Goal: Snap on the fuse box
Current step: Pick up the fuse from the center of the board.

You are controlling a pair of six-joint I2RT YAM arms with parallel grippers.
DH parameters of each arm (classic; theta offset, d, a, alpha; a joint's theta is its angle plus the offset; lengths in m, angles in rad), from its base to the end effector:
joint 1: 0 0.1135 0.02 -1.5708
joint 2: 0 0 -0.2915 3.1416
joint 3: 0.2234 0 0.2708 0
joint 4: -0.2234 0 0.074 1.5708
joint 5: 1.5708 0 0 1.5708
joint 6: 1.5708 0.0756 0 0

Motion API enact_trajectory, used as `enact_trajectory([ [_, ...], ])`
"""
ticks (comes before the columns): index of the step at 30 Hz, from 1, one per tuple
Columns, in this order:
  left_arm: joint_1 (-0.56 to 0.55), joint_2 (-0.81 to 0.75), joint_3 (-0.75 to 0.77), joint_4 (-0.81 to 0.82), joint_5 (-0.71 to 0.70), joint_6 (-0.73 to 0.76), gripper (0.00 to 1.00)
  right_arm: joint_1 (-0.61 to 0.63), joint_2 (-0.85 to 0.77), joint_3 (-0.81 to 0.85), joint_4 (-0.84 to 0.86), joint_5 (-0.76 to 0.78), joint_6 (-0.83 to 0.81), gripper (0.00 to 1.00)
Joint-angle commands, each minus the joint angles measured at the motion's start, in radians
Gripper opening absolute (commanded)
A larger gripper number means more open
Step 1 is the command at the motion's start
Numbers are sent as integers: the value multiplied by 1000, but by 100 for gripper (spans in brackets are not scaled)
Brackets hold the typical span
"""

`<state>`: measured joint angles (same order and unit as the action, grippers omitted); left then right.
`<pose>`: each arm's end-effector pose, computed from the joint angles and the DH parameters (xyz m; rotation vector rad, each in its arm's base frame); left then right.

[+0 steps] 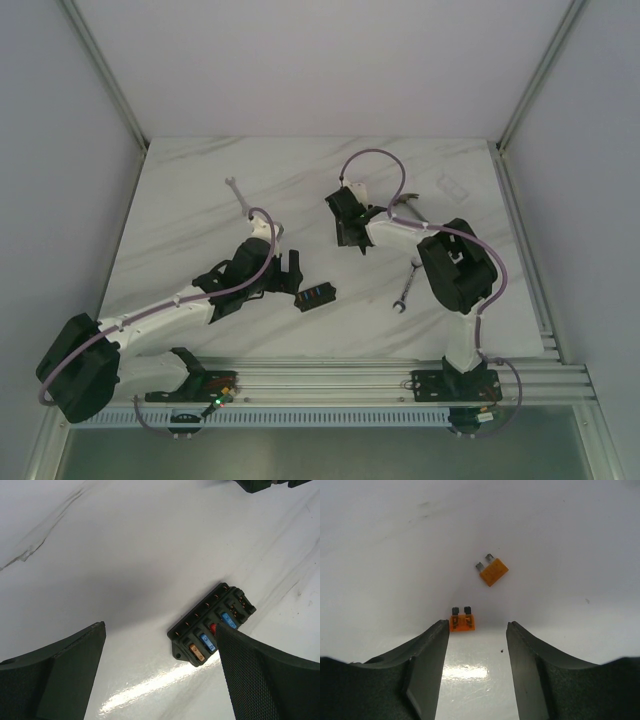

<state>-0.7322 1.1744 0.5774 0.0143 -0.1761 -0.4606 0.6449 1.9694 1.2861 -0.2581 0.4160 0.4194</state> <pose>0.2197 -0.1797 0.2019 0.1928 2.1779 -0.5012 0.3860 0.2521 0.1462 -0.1061 2.4011 -0.0401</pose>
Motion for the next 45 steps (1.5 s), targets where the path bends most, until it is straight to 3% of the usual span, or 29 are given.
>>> enact_trajectory([
  [1,8,4,-8,22,12,-10,100,-4,17,-8,-18,-52,-78,54],
  [13,14,17,-8,30,17,-15,100,-6,38,-24,-15,-108,-81,39],
  [27,34,18,-22,37,30,-40,100,-40,74,-35,-45,-129,-8,37],
  [35,65,29,-26,43,56,-74,100,-40,80,-38,-52,-127,-16,26],
  [39,82,39,-28,53,78,-100,100,-38,59,-50,-50,-137,-23,20],
  [45,119,67,-43,171,203,-169,100,-25,-46,-111,4,-191,-72,18],
])
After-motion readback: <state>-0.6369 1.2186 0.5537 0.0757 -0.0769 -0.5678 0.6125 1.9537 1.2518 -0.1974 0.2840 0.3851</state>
